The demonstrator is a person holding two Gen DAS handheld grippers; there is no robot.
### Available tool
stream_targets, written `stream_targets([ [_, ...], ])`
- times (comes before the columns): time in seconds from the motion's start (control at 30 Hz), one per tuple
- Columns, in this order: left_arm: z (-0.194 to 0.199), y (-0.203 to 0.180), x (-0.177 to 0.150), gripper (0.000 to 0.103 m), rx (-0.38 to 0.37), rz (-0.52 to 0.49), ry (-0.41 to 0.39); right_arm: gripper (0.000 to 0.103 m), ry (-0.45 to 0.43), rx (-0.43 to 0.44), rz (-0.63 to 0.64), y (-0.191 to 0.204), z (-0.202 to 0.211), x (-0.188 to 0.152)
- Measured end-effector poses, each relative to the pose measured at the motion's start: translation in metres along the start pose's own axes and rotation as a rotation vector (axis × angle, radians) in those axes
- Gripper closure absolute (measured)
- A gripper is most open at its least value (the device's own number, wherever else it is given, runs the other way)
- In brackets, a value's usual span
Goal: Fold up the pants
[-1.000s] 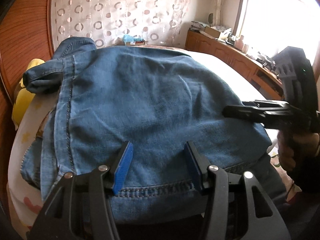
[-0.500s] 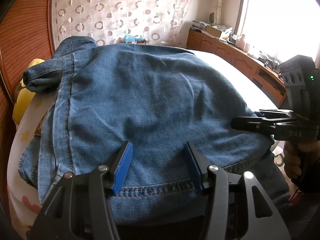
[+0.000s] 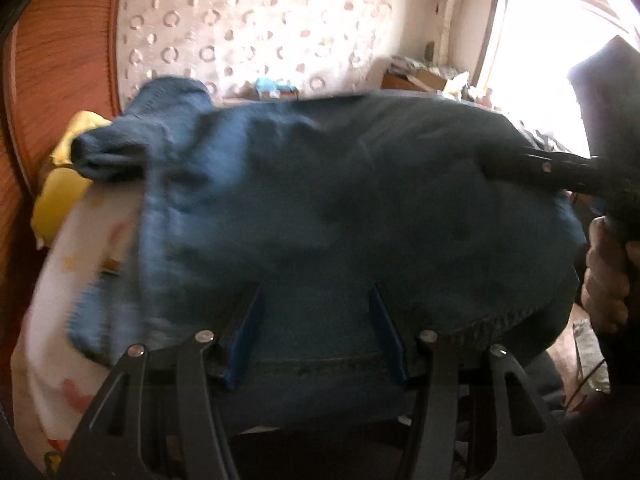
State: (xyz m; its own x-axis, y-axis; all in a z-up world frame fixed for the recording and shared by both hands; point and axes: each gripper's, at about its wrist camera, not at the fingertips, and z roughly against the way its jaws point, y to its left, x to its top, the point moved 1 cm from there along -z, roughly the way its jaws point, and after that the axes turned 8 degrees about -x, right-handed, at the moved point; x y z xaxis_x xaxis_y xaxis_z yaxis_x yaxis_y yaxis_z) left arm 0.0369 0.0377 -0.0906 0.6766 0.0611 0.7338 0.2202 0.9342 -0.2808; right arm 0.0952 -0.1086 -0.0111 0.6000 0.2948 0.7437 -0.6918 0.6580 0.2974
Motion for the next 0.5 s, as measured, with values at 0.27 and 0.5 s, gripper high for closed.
stream_targets([
  [0.27,0.077,0.039,0.013,0.049,0.103,0.034,-0.129,0.095,-0.003,0.065,0.111,0.062,-0.045,0.045],
  [0.5,0.119,0.079,0.005,0.049,0.208,0.099,-0.19,0.096,0.075,0.136,0.151,0.112,-0.115,0.054],
])
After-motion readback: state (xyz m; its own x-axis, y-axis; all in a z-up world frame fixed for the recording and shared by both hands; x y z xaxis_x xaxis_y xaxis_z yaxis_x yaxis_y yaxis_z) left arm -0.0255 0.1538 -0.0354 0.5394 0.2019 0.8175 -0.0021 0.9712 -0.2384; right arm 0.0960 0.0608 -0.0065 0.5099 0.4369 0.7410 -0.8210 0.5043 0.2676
